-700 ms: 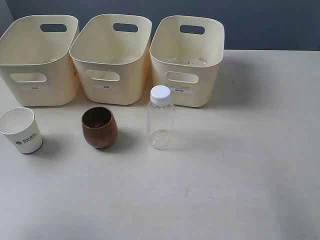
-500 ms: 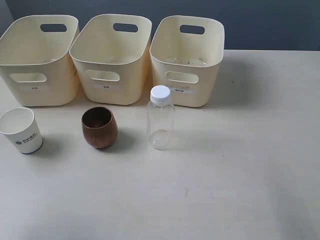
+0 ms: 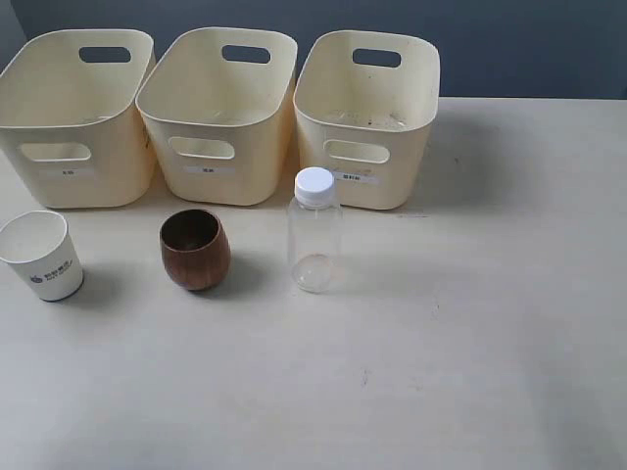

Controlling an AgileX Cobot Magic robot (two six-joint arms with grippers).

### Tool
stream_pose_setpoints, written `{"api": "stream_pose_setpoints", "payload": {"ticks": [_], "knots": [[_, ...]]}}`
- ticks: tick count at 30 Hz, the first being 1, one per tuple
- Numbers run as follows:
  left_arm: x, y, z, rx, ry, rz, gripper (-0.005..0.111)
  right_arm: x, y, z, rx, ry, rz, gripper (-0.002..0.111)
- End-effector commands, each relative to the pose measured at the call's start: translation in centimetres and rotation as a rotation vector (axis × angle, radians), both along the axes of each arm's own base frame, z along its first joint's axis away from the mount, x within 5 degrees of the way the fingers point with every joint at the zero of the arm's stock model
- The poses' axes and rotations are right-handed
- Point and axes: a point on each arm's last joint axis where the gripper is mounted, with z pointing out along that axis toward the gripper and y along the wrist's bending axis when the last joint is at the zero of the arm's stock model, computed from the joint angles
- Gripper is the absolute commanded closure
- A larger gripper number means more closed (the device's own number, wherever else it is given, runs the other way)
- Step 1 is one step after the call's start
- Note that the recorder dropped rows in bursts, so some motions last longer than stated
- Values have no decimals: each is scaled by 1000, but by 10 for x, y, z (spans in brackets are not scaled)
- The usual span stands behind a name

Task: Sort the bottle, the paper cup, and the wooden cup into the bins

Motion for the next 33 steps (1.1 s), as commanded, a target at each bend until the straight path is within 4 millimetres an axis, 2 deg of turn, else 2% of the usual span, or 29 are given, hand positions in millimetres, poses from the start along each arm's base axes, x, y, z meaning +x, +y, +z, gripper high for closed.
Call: {"api": "stream_pose_setpoints", "payload": {"ticks": [1, 13, 15, 18, 21, 24, 33], "knots": [[0, 0, 1, -3, -12, -3, 107, 0, 0, 0, -4, -10, 1, 109], [0, 0, 1, -3, -12, -3, 107, 0, 0, 1, -6, -14, 1, 109], [0, 0, 1, -3, -12, -3, 107, 0, 0, 6, 6, -75, -4, 109], [0, 0, 1, -3, -12, -3, 107, -1, -2, 15, 166, -156, -11, 109], [0, 0, 1, -3, -12, -3, 107, -1, -3, 16, 361, -131, -11, 109], [0, 0, 1, -3, -12, -3, 107, -1, -3, 15, 479, -113, -12, 109], [0, 0, 1, -3, -12, -3, 107, 0, -2, 14, 488, -96, -8, 109]]}}
